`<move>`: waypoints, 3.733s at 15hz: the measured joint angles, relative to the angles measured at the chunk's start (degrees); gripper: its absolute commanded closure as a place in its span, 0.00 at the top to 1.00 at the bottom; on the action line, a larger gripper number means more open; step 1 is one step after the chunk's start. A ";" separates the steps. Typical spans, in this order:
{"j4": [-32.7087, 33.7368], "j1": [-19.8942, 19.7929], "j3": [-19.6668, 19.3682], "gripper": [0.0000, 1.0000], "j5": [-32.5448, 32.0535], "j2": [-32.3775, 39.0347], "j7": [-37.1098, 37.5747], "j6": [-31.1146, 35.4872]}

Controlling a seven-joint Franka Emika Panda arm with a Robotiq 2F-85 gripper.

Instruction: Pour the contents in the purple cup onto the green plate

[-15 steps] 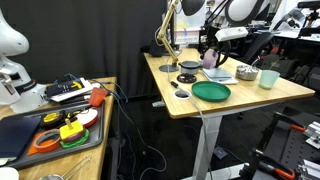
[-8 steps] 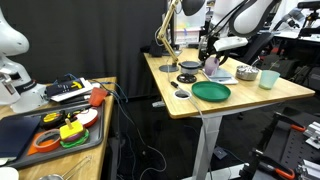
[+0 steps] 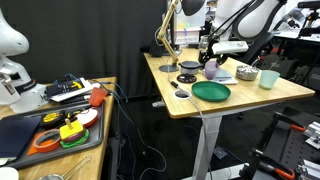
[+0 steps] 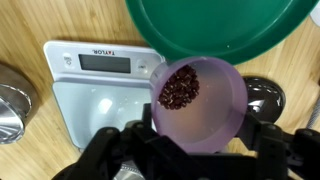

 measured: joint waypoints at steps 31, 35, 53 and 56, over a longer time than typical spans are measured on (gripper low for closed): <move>-4.20 7.10 -3.40 0.54 -55.33 -4.87 70.93 -6.98; -4.14 9.91 -1.55 0.54 -57.82 -0.96 81.28 -14.78; -0.54 10.71 12.06 0.54 -51.33 5.13 90.18 -47.40; 1.82 10.76 13.16 0.54 -48.67 7.25 89.32 -52.79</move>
